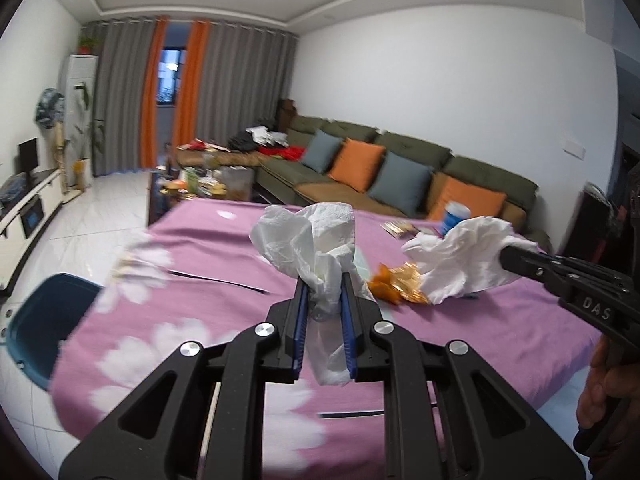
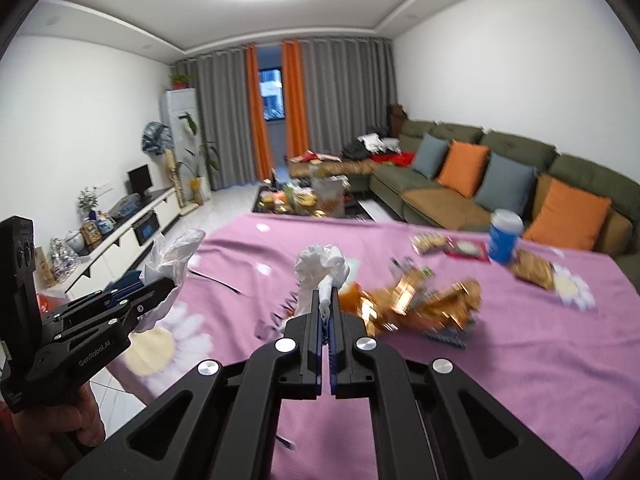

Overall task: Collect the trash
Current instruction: 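Carry both tissues to the blue-green bin and open both tools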

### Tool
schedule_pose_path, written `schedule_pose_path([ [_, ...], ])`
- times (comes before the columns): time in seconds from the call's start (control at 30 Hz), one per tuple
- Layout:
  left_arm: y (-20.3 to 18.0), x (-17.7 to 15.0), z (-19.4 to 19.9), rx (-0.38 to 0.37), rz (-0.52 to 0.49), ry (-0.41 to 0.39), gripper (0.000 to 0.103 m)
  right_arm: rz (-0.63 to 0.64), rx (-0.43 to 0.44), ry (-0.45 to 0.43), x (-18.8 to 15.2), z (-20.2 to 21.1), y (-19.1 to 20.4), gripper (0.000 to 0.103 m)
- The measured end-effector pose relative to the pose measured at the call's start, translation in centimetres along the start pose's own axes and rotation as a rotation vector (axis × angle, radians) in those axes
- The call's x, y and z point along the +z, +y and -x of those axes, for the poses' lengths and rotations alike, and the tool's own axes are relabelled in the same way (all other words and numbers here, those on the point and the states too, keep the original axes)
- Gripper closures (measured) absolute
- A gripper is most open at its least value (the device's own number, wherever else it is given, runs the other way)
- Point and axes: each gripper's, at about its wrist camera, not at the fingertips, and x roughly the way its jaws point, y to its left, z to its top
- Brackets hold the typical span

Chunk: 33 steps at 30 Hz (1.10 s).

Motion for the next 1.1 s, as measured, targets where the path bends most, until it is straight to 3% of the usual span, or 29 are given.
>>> schedule_pose_path([
  [0.3, 5.8, 1.6, 6.8, 0.167, 0.041, -0.122, 0.087, 0.087, 0.115, -0.079, 2.9, 0.4, 5.7, 0.102],
  [0.57, 11.3, 1.7, 11.3, 0.329, 0.093, -0.166, 0.087, 0.148, 0.267, -0.081, 4.6, -1.8, 12.1, 0.102],
  [0.8, 17.4, 1.3, 13.8, 0.474, 0.131, -0.157, 0.086, 0.23, 0.412, -0.02, 6.1, -6.3, 18.7, 0.102],
  [1.1, 24.3, 0.3, 11.9, 0.528, 0.214, -0.037, 0.086, 0.331, 0.498, 0.124, 6.2, -14.0, 26.0, 0.101],
])
